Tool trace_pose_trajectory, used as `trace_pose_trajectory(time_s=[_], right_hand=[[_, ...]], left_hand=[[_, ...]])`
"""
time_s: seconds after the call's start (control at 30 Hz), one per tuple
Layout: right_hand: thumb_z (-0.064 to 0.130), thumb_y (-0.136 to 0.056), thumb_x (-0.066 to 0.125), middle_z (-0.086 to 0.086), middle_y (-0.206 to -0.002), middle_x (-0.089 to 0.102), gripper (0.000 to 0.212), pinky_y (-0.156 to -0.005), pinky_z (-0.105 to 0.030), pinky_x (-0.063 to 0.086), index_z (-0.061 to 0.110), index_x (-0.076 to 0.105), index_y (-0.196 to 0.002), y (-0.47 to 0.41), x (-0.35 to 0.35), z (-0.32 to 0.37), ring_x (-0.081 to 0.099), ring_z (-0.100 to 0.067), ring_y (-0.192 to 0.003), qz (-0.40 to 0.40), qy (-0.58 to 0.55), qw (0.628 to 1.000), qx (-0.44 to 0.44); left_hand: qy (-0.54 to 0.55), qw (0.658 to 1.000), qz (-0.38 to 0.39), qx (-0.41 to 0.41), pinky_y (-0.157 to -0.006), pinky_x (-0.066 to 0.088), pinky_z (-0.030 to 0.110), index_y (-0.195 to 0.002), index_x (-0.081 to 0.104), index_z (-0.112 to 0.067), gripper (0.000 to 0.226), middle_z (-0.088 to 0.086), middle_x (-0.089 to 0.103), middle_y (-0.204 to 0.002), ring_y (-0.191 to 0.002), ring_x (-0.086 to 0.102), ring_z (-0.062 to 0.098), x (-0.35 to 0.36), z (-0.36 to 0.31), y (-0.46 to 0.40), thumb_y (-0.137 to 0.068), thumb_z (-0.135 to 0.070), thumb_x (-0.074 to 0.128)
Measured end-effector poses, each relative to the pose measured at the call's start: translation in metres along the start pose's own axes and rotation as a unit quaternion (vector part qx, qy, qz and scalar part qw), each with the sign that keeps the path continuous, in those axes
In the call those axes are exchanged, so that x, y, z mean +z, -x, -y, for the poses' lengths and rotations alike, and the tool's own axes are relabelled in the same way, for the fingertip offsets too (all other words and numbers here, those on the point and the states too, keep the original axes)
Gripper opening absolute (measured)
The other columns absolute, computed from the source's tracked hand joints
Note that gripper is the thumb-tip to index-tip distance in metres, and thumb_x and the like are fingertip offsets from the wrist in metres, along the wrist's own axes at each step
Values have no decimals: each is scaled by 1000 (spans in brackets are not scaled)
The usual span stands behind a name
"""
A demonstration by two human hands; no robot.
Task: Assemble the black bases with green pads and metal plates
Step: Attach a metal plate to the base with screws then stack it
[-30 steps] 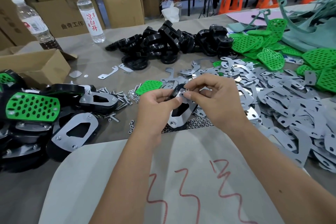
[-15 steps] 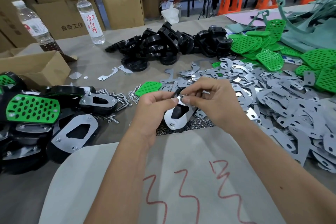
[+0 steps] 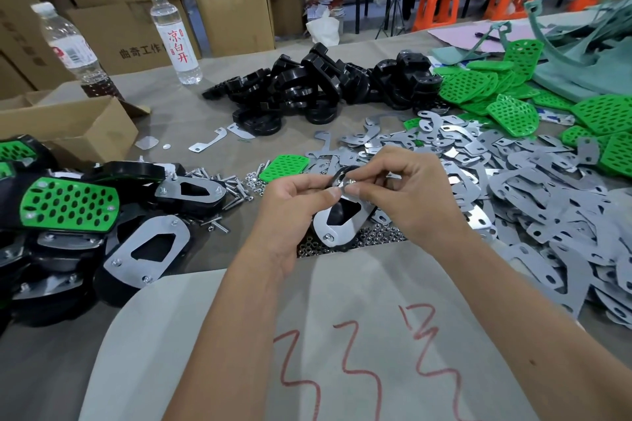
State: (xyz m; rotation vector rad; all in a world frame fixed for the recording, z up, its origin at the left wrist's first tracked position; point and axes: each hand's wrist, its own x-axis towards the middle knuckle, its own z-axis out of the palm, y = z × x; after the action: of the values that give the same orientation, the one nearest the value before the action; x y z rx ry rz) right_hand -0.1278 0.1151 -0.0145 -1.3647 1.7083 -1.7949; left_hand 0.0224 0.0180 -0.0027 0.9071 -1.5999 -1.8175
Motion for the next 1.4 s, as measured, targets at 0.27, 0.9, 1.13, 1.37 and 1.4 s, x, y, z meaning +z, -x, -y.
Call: trace_pose_trajectory(time_s=[0.27, 0.9, 1.13, 1.37, 1.4], right_hand=[[24, -77, 90, 1, -75, 66, 12, -60, -43, 52, 22, 81, -85, 3, 2, 1, 57, -18, -66, -5, 61, 997, -56], [34, -97, 68, -6, -106, 59, 22, -74, -17, 42, 18, 82, -101, 7, 6, 9, 56, -7, -84, 1, 40, 999, 21], [43, -93, 64, -11, -107, 59, 28, -77, -24, 46, 22, 81, -94, 7, 10, 11, 55, -19, -84, -28, -6, 999, 35], [48, -93, 63, -2, -102, 59, 34, -69, -26, 48, 22, 79, -78, 7, 13, 12, 58, -10, -78, -48, -35, 997, 47], [48, -94, 62, 0, -98, 58, 36, -67, -30, 47, 23, 77, -73, 8, 13, 12, 56, -13, -73, -58, -51, 996, 46]], left_hand=[[26, 999, -23, -16, -90, 55, 36, -114, 74, 0, 26, 20, 77, -110, -100, 72, 30, 1, -1, 0, -89, 0, 71], [60, 997, -56, -17, -65, 55, 28, -88, 75, -8, 12, 5, 79, -80, -70, 71, 16, 11, 0, 3, -95, -3, 67], [81, 994, -71, -19, -55, 54, 21, -75, 77, -13, 24, 2, 78, -76, -63, 72, 10, 14, -1, 4, -94, -2, 68], [90, 993, -77, -18, -58, 56, 22, -87, 75, -9, 13, 5, 79, -80, -68, 73, 13, 15, 2, 1, -94, -2, 67], [91, 993, -75, -18, -60, 57, 23, -87, 75, -9, 13, 5, 80, -82, -69, 74, 14, 15, 1, 2, -95, -2, 67]])
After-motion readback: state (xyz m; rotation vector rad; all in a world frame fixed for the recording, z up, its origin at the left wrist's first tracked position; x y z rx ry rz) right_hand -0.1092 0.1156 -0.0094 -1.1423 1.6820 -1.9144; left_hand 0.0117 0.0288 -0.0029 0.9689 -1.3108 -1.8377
